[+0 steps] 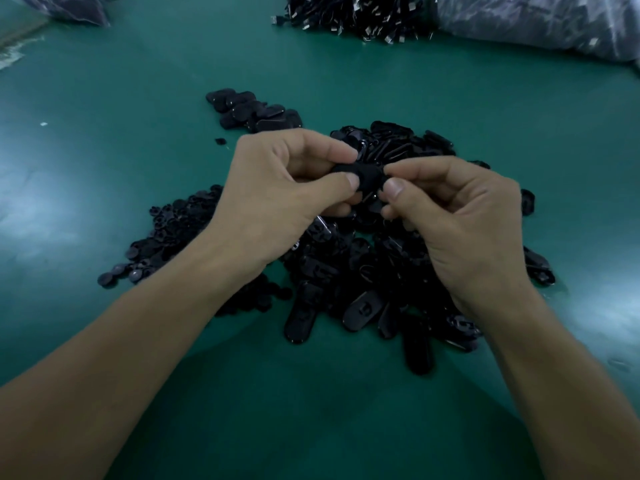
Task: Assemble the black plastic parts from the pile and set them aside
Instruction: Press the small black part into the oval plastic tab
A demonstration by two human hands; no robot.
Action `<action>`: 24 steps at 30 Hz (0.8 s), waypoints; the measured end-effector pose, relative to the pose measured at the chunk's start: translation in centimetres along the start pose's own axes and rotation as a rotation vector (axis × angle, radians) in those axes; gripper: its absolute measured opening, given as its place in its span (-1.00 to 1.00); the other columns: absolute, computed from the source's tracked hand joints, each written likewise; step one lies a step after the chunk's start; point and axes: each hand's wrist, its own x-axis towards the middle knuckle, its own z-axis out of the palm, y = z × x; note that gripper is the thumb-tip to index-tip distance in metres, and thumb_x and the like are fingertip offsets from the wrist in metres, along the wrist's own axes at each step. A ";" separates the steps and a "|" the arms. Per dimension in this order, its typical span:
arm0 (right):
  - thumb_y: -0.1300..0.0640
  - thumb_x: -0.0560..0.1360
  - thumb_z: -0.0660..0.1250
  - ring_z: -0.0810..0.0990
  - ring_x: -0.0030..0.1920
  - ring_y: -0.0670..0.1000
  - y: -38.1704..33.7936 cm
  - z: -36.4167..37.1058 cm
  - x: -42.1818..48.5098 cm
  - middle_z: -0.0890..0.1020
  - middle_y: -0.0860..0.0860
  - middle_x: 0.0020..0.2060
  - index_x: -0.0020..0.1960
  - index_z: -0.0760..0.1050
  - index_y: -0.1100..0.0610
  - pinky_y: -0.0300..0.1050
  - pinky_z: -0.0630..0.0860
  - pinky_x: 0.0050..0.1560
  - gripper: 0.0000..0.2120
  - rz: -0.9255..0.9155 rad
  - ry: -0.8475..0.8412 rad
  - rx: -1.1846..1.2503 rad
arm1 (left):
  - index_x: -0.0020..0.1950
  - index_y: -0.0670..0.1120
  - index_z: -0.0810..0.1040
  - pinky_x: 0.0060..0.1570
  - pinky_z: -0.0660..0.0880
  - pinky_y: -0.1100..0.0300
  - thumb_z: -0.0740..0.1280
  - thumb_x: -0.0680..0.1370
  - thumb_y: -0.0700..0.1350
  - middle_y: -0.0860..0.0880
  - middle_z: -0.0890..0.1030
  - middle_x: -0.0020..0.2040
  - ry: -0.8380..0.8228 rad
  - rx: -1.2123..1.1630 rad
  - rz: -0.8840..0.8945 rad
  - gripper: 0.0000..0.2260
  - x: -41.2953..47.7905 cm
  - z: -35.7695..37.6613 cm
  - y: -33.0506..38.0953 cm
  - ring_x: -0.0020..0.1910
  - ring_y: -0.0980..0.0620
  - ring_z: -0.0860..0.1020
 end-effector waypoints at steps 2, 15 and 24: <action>0.32 0.50 0.45 0.67 -0.31 -0.13 0.0 -0.3 0.0 0.71 -0.08 -0.29 -0.05 0.64 0.07 -0.38 0.52 -0.25 -0.85 0.012 0.009 0.038 | -0.05 -0.16 0.65 -0.24 0.62 0.24 0.48 0.47 -0.36 -0.09 0.72 -0.25 -0.023 -0.075 -0.032 -0.85 0.0 0.0 0.1 -0.23 -0.02 0.72; 0.29 0.49 0.44 0.62 -0.29 -0.09 0.4 -0.5 -0.1 0.69 -0.05 -0.30 -0.05 0.69 0.02 -0.33 0.51 -0.21 -0.81 0.027 -0.001 0.124 | -0.05 -0.15 0.67 -0.24 0.63 0.24 0.45 0.45 -0.42 -0.14 0.73 -0.21 -0.123 -0.190 -0.105 -0.79 -0.1 -0.2 0.3 -0.20 -0.04 0.73; 0.25 0.53 0.40 0.50 -0.31 -0.12 0.4 -0.4 -0.1 0.63 -0.12 -0.32 -0.02 0.69 -0.05 -0.26 0.46 -0.20 -0.79 -0.034 0.014 -0.008 | -0.06 -0.01 0.70 -0.27 0.55 0.32 0.55 0.37 -0.26 -0.01 0.71 -0.25 -0.165 -0.064 -0.096 -0.78 0.1 -0.5 0.1 -0.25 0.09 0.66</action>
